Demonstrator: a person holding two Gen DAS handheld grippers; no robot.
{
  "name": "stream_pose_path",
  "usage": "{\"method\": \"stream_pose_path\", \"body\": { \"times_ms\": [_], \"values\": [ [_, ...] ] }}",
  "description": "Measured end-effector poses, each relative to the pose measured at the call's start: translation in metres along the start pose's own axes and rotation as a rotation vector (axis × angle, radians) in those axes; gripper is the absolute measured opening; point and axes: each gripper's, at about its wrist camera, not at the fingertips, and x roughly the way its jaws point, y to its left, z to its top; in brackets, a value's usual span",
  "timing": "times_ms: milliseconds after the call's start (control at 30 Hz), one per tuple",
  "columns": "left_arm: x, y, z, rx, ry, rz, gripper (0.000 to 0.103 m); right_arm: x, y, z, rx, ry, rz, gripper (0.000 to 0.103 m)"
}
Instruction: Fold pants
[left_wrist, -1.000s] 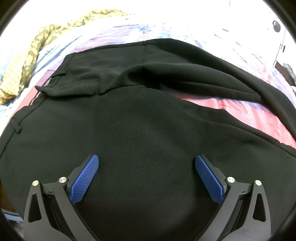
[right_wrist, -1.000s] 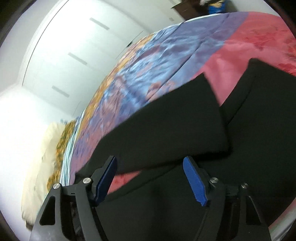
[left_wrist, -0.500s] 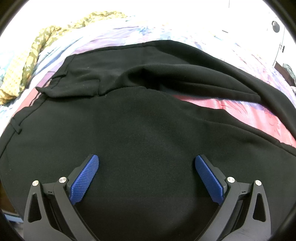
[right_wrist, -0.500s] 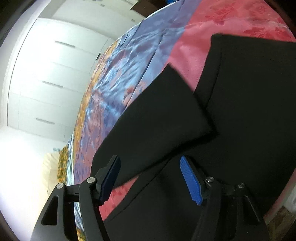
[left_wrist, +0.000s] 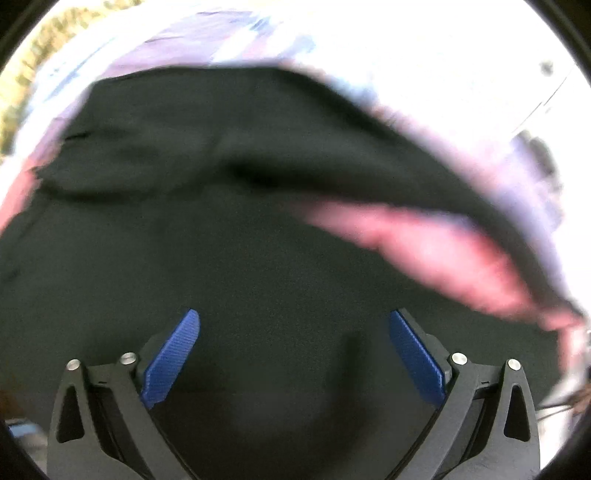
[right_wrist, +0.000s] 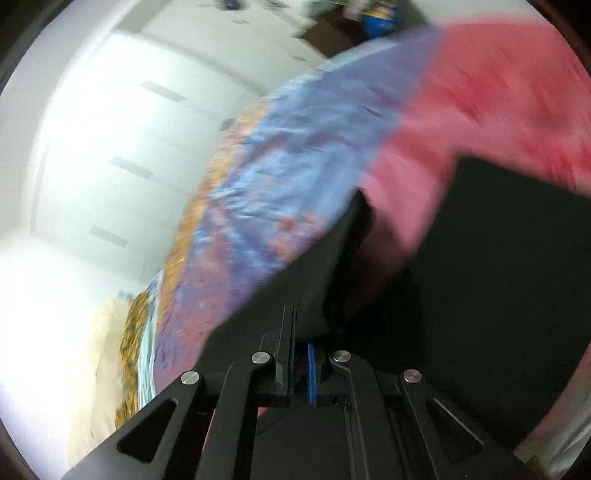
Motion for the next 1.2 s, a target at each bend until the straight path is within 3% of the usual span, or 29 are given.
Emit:
{"method": "stream_pose_path", "body": {
  "times_ms": [133, 200, 333, 500, 567, 600, 667, 733, 833, 900, 967, 1033, 1133, 1200],
  "values": [
    [-0.001, -0.004, 0.079, -0.098, -0.025, -0.186, 0.102, -0.025, 0.048, 0.009, -0.177, -0.006, 0.12, 0.005],
    [0.016, -0.004, 0.114, -0.145, -0.005, -0.223, 0.102, -0.038, 0.067, 0.012, -0.232, -0.015, 0.178, 0.005],
    [0.066, 0.004, 0.168, -0.274, 0.05, -0.222, 0.102, -0.07, 0.085, 0.004, -0.294, -0.028, 0.273, 0.005],
    [0.098, 0.014, 0.184, -0.395, 0.09, -0.202, 0.097, -0.108, 0.083, -0.004, -0.316, -0.046, 0.373, 0.005],
    [0.099, 0.016, 0.183, -0.407, 0.098, -0.209, 0.045, -0.117, 0.076, 0.001, -0.318, -0.045, 0.413, 0.005],
    [0.096, 0.019, 0.183, -0.405, 0.109, -0.175, 0.012, -0.121, 0.074, 0.003, -0.328, -0.042, 0.419, 0.005],
    [0.072, 0.026, 0.179, -0.393, 0.055, -0.229, 0.008, -0.124, 0.073, 0.004, -0.366, -0.035, 0.372, 0.005],
    [0.031, 0.028, 0.17, -0.355, -0.032, -0.27, 0.008, -0.116, 0.065, 0.01, -0.373, -0.023, 0.303, 0.005],
    [-0.064, 0.026, 0.142, -0.239, -0.205, -0.274, 0.008, -0.097, 0.053, 0.024, -0.354, -0.021, 0.256, 0.005],
    [-0.121, 0.027, 0.107, -0.182, -0.293, -0.265, 0.009, -0.083, 0.052, 0.036, -0.345, -0.018, 0.253, 0.005],
    [-0.158, 0.034, 0.054, -0.165, -0.324, -0.229, 0.01, -0.073, 0.051, 0.047, -0.334, 0.003, 0.241, 0.005],
    [-0.159, 0.043, 0.001, -0.182, -0.294, -0.199, 0.01, -0.066, 0.045, 0.051, -0.36, 0.053, 0.174, 0.005],
    [-0.113, 0.054, -0.071, -0.222, -0.137, -0.114, 0.01, -0.046, 0.021, 0.047, -0.437, 0.175, -0.003, 0.005],
    [-0.089, 0.057, -0.096, -0.244, -0.066, -0.071, 0.008, -0.026, -0.003, 0.04, -0.469, 0.277, -0.134, 0.005]
  ]
}}
